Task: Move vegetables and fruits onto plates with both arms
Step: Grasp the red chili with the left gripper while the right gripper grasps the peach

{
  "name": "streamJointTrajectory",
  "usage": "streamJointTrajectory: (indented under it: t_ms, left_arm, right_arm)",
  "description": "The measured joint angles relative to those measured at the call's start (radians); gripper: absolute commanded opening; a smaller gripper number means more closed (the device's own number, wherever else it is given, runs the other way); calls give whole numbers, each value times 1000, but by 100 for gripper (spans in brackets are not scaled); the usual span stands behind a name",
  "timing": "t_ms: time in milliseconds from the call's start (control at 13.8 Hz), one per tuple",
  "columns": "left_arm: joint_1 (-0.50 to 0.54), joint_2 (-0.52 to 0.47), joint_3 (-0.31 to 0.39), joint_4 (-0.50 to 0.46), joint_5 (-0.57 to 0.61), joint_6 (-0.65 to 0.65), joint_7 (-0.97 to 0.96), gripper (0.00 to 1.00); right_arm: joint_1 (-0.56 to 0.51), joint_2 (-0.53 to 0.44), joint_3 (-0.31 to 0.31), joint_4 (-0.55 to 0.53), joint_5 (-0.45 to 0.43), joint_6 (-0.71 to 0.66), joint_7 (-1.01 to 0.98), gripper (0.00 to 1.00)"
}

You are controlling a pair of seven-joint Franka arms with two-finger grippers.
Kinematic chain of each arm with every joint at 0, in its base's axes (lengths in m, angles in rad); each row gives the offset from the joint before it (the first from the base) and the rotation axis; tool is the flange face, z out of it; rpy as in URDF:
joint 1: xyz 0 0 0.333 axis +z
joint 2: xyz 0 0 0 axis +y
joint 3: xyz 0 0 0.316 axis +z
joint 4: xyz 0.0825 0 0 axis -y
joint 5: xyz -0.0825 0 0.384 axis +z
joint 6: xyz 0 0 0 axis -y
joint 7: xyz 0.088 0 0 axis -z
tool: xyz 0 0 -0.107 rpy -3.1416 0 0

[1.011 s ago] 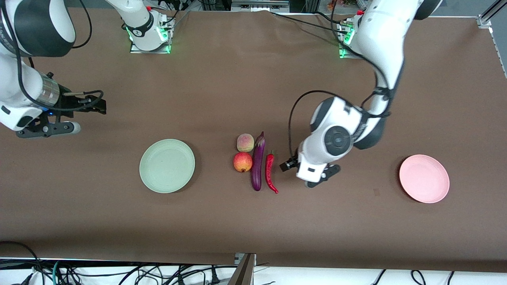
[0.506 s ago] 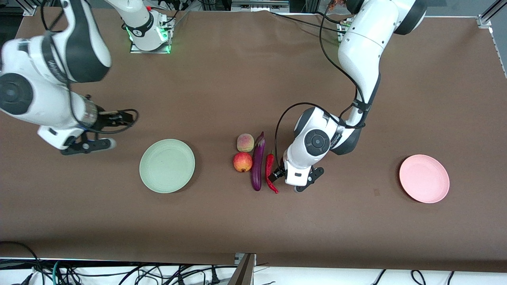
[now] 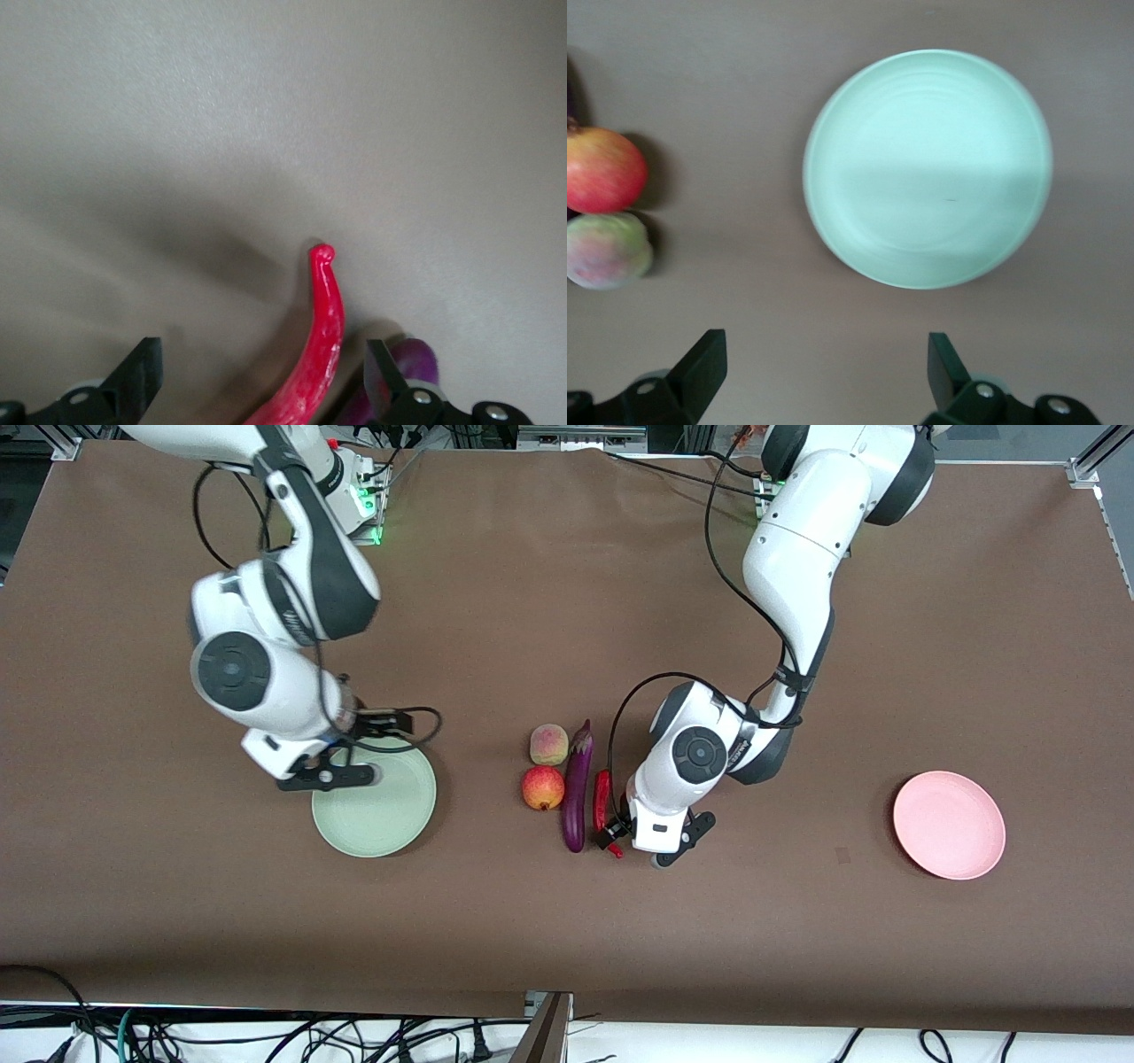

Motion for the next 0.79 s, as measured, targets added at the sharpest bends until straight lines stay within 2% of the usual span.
streamJointTrajectory:
  t_ms: [361, 506, 578, 722, 795]
  left_arm:
    - [-53, 39, 6, 13, 57, 1, -1, 98]
    - [-55, 42, 11, 17, 61, 1, 6, 92]
    - [-55, 42, 16, 18, 61, 1, 19, 84]
    - [-53, 42, 24, 20, 61, 0, 48, 55]
    - [-53, 42, 26, 22, 62, -2, 64, 32]
  right_arm:
    - [118, 92, 1, 0, 2, 144, 166, 100]
    - [159, 124, 1, 0, 2, 197, 224, 100]
    - [177, 139, 1, 0, 2, 220, 249, 100]
    - [200, 162, 1, 0, 2, 253, 279, 100]
    - [203, 170, 0, 1, 2, 260, 282, 100]
